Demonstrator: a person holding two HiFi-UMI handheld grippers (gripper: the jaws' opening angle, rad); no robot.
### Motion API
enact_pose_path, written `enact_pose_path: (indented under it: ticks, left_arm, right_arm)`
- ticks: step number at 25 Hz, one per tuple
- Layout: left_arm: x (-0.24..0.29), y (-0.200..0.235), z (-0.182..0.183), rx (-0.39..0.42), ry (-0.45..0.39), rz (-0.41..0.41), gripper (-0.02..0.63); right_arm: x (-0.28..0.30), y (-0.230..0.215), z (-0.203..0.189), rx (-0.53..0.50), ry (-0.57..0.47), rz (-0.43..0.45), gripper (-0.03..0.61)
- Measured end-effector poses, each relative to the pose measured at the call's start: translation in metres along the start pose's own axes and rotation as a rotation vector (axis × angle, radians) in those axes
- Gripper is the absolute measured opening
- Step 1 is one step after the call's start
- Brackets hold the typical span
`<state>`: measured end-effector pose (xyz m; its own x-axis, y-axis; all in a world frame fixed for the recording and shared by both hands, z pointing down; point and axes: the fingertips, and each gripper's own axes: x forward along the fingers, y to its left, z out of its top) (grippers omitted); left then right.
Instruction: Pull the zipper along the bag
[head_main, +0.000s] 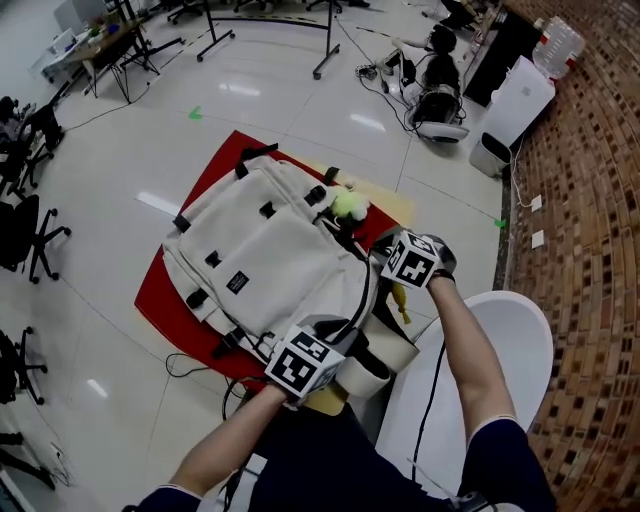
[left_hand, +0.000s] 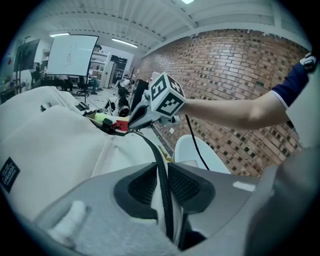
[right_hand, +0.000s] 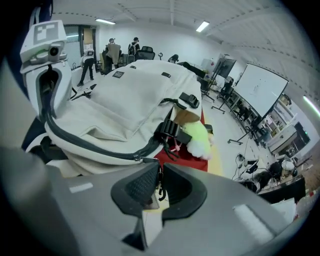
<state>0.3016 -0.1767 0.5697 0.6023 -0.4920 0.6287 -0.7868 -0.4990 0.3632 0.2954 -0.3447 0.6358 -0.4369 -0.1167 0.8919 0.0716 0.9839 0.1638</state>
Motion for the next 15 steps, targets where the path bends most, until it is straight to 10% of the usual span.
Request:
enact_pose_path:
  ticks: [15]
  left_arm:
    - [-0.019,-0.011,0.001,-0.122,-0.082,-0.005,0.049]
  right_arm:
    - [0.027,-0.035,0.035,-0.025,-0.022,-0.026,0.035]
